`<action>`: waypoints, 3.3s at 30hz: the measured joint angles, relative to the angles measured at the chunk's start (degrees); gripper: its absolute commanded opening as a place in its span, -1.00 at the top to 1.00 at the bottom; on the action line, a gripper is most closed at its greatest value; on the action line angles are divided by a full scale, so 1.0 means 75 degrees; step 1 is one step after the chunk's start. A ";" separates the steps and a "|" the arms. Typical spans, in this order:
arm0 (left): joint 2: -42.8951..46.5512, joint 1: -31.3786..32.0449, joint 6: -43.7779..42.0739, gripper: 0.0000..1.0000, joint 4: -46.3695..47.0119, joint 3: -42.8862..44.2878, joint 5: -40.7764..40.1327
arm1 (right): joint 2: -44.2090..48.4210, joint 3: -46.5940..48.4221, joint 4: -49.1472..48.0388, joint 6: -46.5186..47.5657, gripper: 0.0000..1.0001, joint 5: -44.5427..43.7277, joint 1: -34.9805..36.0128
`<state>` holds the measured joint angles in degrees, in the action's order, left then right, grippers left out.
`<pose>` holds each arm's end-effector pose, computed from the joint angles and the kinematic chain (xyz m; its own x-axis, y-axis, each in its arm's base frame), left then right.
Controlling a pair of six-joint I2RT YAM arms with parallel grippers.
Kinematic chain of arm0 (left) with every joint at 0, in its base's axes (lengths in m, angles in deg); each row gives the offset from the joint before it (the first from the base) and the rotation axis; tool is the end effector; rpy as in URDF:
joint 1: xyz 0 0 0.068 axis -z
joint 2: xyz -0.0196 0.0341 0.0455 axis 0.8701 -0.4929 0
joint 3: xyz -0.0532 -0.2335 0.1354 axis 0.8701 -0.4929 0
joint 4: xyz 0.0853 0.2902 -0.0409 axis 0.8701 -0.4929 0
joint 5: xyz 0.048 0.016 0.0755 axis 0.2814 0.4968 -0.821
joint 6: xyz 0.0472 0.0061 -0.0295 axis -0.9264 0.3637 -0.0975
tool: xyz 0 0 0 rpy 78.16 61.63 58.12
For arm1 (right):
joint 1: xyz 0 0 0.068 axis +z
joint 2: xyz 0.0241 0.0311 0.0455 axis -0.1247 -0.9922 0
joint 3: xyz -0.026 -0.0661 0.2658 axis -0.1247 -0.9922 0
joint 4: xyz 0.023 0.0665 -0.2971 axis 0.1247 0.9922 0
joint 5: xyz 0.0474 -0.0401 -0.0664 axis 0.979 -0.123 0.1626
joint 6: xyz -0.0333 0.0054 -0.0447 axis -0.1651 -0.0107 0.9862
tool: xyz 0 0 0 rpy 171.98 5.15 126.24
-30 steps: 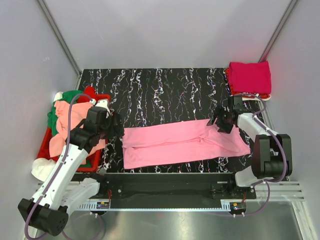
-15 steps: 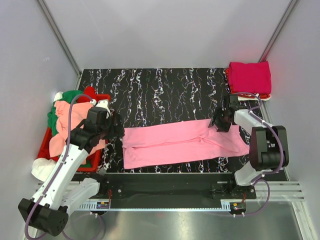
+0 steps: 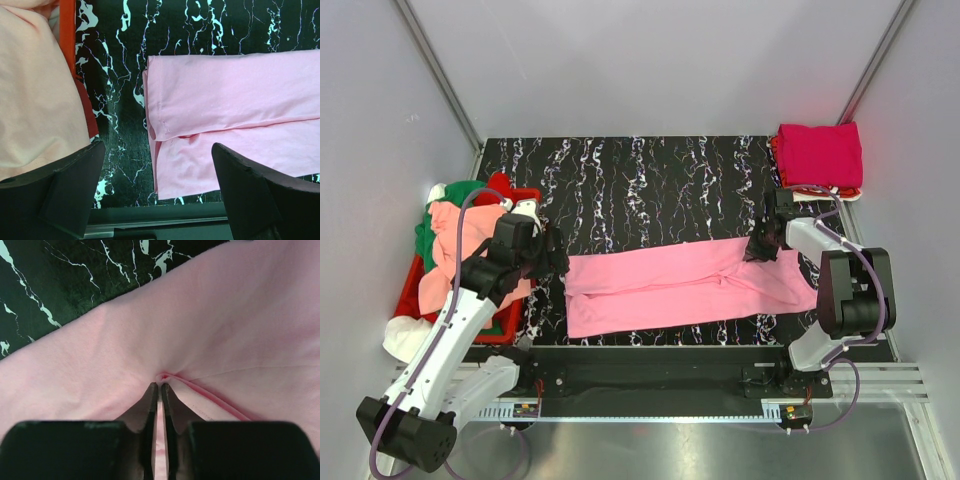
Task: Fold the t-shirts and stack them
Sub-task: Fold the tshirt
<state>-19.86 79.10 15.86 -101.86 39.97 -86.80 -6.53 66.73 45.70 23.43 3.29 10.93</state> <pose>0.2076 -0.0653 0.2996 -0.7325 -0.1529 -0.6634 -0.0398 0.9824 -0.1824 0.3424 0.0260 0.1417 -0.8798 0.3313 -0.3408 0.2627 0.9365 0.2323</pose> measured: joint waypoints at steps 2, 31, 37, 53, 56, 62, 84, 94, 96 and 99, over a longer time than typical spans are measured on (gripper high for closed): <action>0.0000 0.0000 0.0000 -0.88 0.0000 0.0000 0.0000 | 0.0000 0.0000 0.0041 0.0017 0.92 -0.0017 0.0000; 0.0012 0.0000 0.0000 -0.89 0.0003 0.0000 0.0000 | 0.3153 -0.1507 0.1906 -0.1778 0.13 0.0469 0.1545; 0.0012 0.0000 0.0000 -0.89 0.0003 0.0000 0.0000 | 0.4045 -0.2232 0.2133 -0.2451 -0.99 0.0752 0.2282; -0.0029 -0.0035 -0.0035 -0.88 0.0175 -0.0017 0.0341 | 0.3445 -0.0597 0.2754 -0.2798 -0.99 -0.1370 0.2396; -0.0478 0.0038 -0.0017 -0.82 0.0399 -0.0017 0.0717 | 0.2795 -0.0338 0.2801 -0.2818 -1.00 -0.1900 0.2302; -0.2495 0.0997 0.0326 -0.77 0.1043 0.0026 0.1058 | 0.1647 -0.0329 0.2495 -0.2736 -0.99 -0.1903 0.1139; -0.5141 0.2031 0.1679 -0.70 0.2888 -0.0358 0.1772 | -0.4707 0.6371 0.3876 -0.1498 -0.99 -0.1017 0.0915; -0.4943 0.6365 0.4176 -0.77 0.3080 0.0009 0.3337 | -0.8734 1.3239 0.2757 -0.0799 -1.00 0.1617 0.1457; -0.4823 0.6385 0.4261 -0.78 0.2611 0.0539 0.3133 | -0.8230 1.2173 0.1993 -0.0656 -0.99 0.1795 0.1539; -0.4301 0.6289 0.4275 -0.80 0.1906 0.1043 0.2672 | -0.7851 1.1471 0.1614 -0.0431 -0.99 0.1918 0.1562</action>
<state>-52.12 126.27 47.92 -87.56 47.79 -66.76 -65.41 152.75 57.81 20.19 17.67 22.65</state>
